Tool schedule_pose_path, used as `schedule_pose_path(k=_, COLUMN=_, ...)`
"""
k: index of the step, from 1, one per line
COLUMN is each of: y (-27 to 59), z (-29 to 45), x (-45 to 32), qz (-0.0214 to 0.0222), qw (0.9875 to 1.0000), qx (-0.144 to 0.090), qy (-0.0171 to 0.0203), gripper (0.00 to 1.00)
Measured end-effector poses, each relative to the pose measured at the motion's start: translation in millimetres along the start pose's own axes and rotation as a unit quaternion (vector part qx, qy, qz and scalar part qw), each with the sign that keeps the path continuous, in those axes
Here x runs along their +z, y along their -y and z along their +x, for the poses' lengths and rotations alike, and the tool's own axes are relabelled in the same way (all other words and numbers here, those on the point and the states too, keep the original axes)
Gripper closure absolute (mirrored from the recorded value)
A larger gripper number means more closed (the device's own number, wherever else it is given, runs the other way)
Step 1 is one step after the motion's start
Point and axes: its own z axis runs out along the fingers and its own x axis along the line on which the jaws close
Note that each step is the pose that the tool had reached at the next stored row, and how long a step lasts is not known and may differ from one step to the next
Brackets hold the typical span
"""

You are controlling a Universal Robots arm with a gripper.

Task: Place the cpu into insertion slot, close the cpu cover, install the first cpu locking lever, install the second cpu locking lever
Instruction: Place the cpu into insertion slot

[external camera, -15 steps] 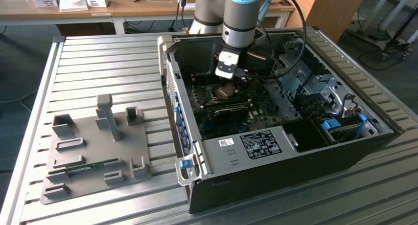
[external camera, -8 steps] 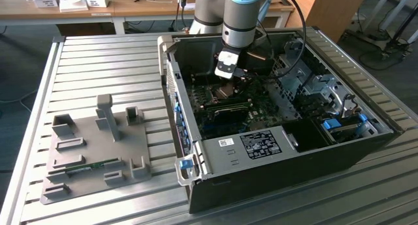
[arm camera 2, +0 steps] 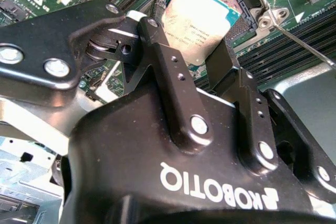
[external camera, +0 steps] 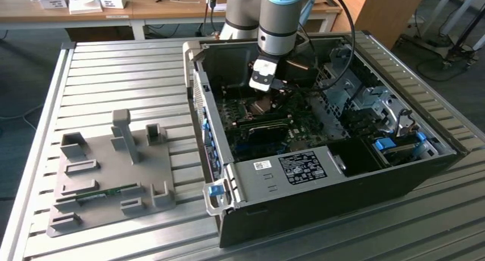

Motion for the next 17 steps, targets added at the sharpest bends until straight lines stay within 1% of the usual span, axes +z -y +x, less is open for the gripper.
schedule_pose_path(k=1, y=0.0, z=0.0, x=0.0, qz=0.0000, qw=1.0000, qx=0.002, qy=0.0002, gripper=0.46)
schedule_pose_path(k=4, y=0.0, z=0.0, x=0.0, qz=0.0005, qw=0.9996, qx=0.028, qy=0.0025, gripper=0.46)
schedule_pose_path(k=6, y=0.0, z=0.0, x=0.0, qz=0.0008, qw=0.9990, qx=0.045, qy=0.0041, gripper=0.46)
schedule_pose_path(k=8, y=0.0, z=0.0, x=0.1, qz=0.0011, qw=0.9980, qx=0.063, qy=0.0057, gripper=0.46)
schedule_pose_path(k=10, y=0.0, z=0.0, x=0.1, qz=0.0014, qw=0.9967, qx=0.081, qy=0.0073, gripper=0.46)
schedule_pose_path(k=12, y=0.0, z=0.0, x=0.1, qz=0.0018, qw=0.9952, qx=0.098, qy=0.0089, gripper=0.46)
schedule_pose_path(k=15, y=0.0, z=0.0, x=0.2, qz=0.0022, qw=0.9923, qx=0.123, qy=0.0112, gripper=0.46)
schedule_pose_path(k=17, y=0.0, z=0.0, x=0.3, qz=0.0025, qw=0.9902, qx=0.139, qy=0.0127, gripper=0.46)
